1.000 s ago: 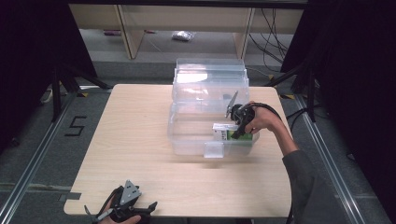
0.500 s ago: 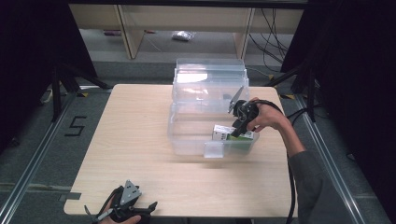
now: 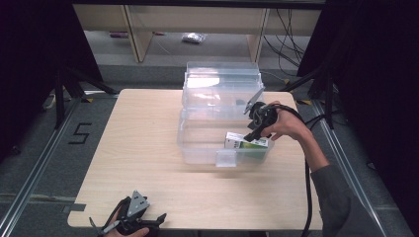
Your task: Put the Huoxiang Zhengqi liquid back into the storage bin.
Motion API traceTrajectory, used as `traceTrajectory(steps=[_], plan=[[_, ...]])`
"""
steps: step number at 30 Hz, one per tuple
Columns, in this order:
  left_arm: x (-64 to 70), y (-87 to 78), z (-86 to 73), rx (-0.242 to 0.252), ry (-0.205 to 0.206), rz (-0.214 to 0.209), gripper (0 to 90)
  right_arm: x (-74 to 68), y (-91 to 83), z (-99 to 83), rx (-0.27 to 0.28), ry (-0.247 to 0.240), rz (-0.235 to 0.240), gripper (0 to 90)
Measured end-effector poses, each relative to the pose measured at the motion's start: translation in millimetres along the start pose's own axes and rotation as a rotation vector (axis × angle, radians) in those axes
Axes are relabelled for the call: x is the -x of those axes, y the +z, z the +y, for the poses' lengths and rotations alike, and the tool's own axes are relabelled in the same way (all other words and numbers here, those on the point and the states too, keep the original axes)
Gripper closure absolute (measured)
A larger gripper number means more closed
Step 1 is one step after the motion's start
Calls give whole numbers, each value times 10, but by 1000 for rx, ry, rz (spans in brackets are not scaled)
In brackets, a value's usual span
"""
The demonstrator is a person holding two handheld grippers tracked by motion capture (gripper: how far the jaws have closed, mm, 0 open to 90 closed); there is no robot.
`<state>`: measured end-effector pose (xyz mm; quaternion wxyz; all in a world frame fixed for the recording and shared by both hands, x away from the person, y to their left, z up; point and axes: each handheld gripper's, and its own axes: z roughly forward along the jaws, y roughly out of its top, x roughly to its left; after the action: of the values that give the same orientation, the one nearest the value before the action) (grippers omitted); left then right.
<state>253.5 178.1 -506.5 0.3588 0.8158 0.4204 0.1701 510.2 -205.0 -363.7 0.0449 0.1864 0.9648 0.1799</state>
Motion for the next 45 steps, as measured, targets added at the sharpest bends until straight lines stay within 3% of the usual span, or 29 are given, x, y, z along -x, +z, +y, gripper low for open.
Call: traceTrajectory(steps=[2,7,10,11,21,24,32,35,38,39,40,41,43,44,45], plan=[[-14,-12,3,-19,19,1,150,-17,-15,-20,23,28,-6,436],[-8,-5,2,-10,8,4,150,-53,-25,-50,29,25,-27,426],[-9,-5,1,-11,8,2,150,-84,-57,-63,55,56,-25,420],[-36,-21,4,-38,42,3,150,-109,-64,-73,57,66,-28,400],[-38,-25,7,-41,43,1,150,-155,-90,-159,113,107,-38,322],[-39,-23,6,-40,42,3,150,-213,-125,-170,156,138,-60,290],[-39,-30,8,-45,43,3,150,-389,-181,-191,203,195,-83,251],[-37,-27,5,-38,42,4,150,-445,-189,-217,238,180,-103,234],[-38,-28,9,-43,44,3,150,-519,-215,-251,240,212,-105,227],[-9,-7,3,-9,6,3,150,-521,-209,-262,255,180,-117,227],[-1,0,1,-1,-2,5,150,-543,-225,-274,254,190,-120,227],[-34,-28,7,-43,44,8,150,-585,-225,-303,264,200,-109,227],[-34,-26,7,-41,42,7,150,-603,-213,-320,273,198,-110,227],[-7,-3,2,-6,6,6,150,-629,-208,-335,265,212,-105,227],[-3,-4,2,-8,7,12,150,-648,-201,-352,277,197,-112,227]])
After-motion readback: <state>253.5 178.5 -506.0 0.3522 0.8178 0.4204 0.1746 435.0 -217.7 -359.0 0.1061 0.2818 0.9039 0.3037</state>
